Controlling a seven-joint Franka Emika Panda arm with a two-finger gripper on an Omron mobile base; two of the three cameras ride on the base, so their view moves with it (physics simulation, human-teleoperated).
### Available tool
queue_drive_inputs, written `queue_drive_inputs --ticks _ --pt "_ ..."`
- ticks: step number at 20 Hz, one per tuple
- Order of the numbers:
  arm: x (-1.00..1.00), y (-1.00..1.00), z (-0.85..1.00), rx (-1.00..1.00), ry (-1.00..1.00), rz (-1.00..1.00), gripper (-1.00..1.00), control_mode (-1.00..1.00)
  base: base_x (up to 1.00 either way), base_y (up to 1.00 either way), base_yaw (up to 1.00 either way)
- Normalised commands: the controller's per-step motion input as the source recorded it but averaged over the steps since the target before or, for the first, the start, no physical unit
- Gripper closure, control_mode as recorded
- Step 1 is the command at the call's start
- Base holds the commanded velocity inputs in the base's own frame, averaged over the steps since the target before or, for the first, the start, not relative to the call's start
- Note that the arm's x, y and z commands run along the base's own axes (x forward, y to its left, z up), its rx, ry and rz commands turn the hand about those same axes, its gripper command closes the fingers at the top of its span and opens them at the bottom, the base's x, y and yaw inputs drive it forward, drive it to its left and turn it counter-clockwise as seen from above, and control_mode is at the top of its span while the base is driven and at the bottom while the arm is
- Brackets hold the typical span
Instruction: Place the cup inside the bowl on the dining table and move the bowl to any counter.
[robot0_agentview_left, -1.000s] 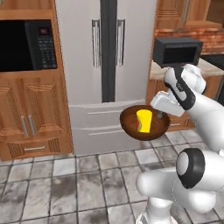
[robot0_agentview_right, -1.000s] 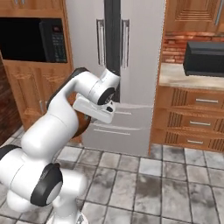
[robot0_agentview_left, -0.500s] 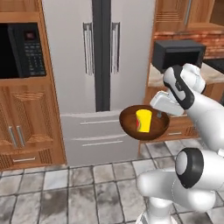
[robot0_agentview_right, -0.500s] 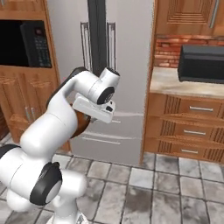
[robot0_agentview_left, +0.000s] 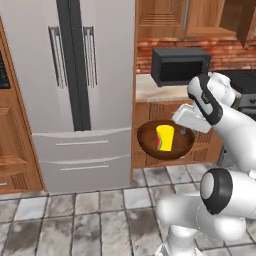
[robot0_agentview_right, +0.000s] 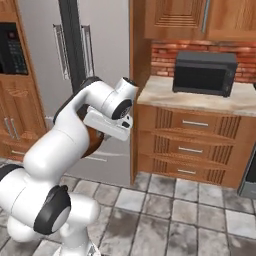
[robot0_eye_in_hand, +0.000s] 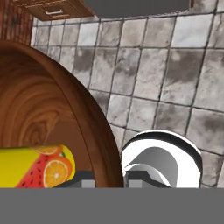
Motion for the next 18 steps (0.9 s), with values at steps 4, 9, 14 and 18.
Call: queue_drive_inputs --ticks 4,9,14,18 --pt "0.00 0.00 0.00 0.00 0.00 0.00 1.00 1.00 0.00 -0.92 0.11" --pt "0.00 0.00 0.00 0.00 0.00 0.00 1.00 1.00 0.00 -0.78 0.09" --pt "0.00 0.00 0.00 0.00 0.00 0.00 1.00 1.00 0.00 -0.76 0.09" --pt "0.00 0.00 0.00 0.00 0.00 0.00 1.00 1.00 0.00 -0.75 0.10"
